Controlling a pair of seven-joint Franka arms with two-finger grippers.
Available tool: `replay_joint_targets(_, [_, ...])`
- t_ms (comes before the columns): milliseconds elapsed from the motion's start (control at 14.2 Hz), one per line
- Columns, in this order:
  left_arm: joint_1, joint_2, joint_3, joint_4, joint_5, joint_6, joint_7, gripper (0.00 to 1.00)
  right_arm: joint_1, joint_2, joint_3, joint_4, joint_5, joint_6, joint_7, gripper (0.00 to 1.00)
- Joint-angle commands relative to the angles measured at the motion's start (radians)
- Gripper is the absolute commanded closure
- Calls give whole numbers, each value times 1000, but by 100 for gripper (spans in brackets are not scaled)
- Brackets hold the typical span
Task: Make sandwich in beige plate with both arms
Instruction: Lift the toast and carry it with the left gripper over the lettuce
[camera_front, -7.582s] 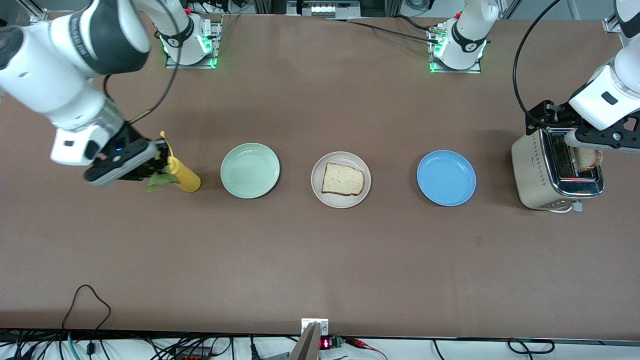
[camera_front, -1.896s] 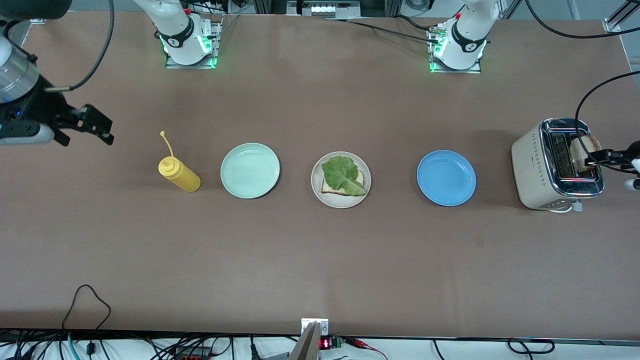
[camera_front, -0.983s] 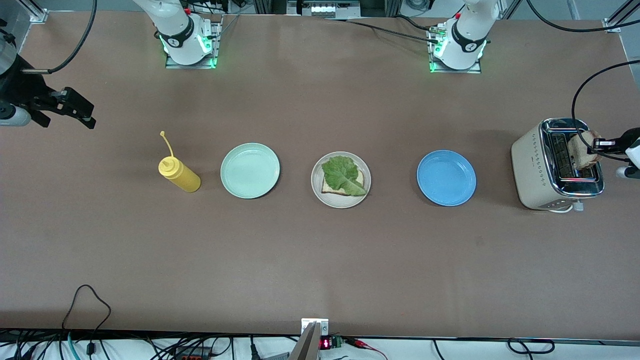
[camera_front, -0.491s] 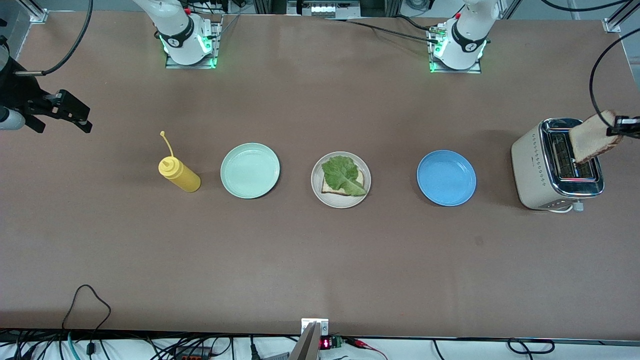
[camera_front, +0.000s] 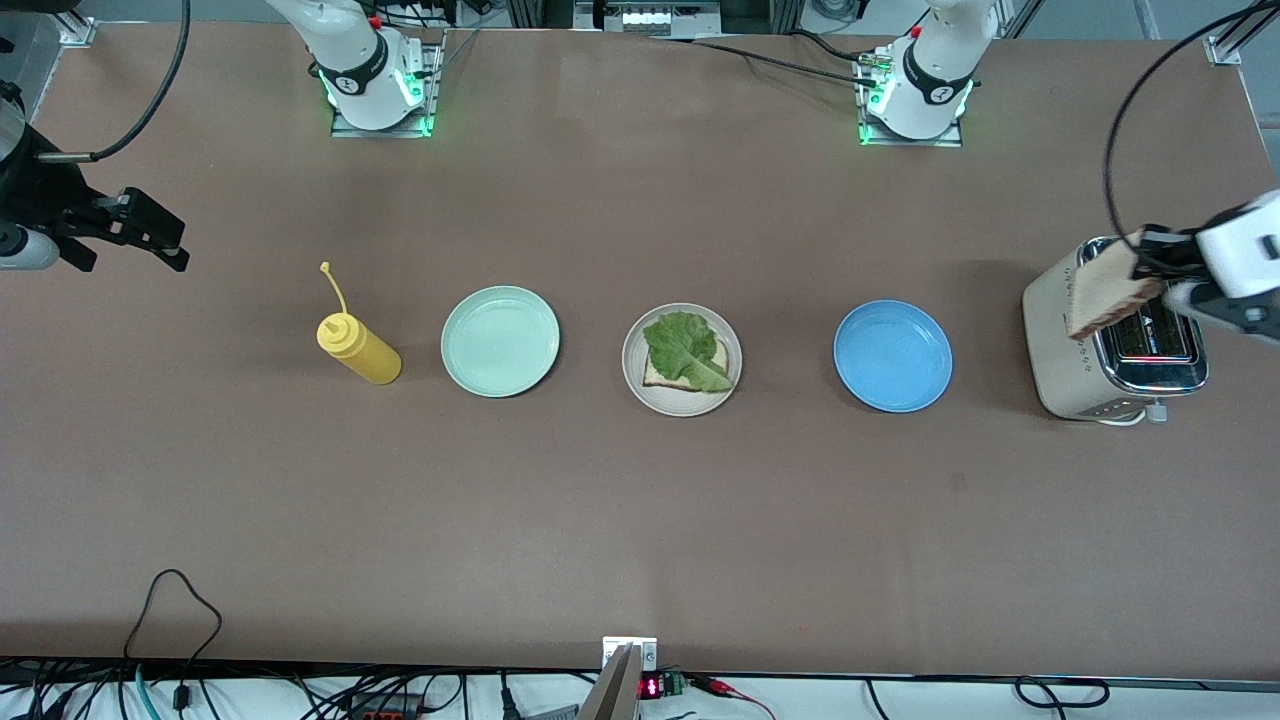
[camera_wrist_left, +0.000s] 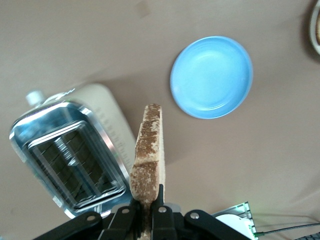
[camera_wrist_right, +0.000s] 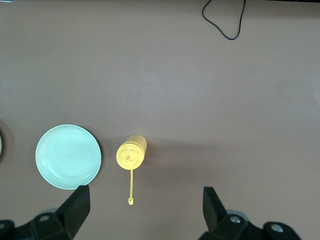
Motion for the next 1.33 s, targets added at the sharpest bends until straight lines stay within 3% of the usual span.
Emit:
replay_joint_targets(0, [5, 51, -80, 27, -26, -12, -78, 99, -5, 7, 4, 20, -13, -18, -11, 0])
replay_joint_targets(351, [-125, 174, -102, 30, -239, 6, -181, 99, 6, 7, 4, 20, -13, -16, -11, 0])
replay_joint_targets(491, [-167, 221, -102, 39, -312, 85, -184, 99, 12, 5, 3, 20, -13, -12, -11, 0])
replay_joint_targets(632, [-193, 270, -100, 38, -450, 126, -184, 99, 22, 2, -2, 20, -11, -13, -11, 0])
replay_joint_targets(772, [-208, 335, -100, 34, -634, 145, -179, 99, 64, 2, -49, 20, -11, -13, -11, 0])
replay_joint_targets(1053, [-253, 503, -100, 25, -843, 288, -19, 99, 81, 0, -63, 20, -11, -16, -11, 0])
replay_joint_targets(1193, [-270, 591, -100, 21, -975, 354, 150, 100, 146, -1, -134, 20, -11, -16, -10, 0])
replay_joint_targets(1264, [-282, 609, -99, 18, -1006, 365, 190, 100, 150, -1, -140, 20, -11, -16, -11, 0])
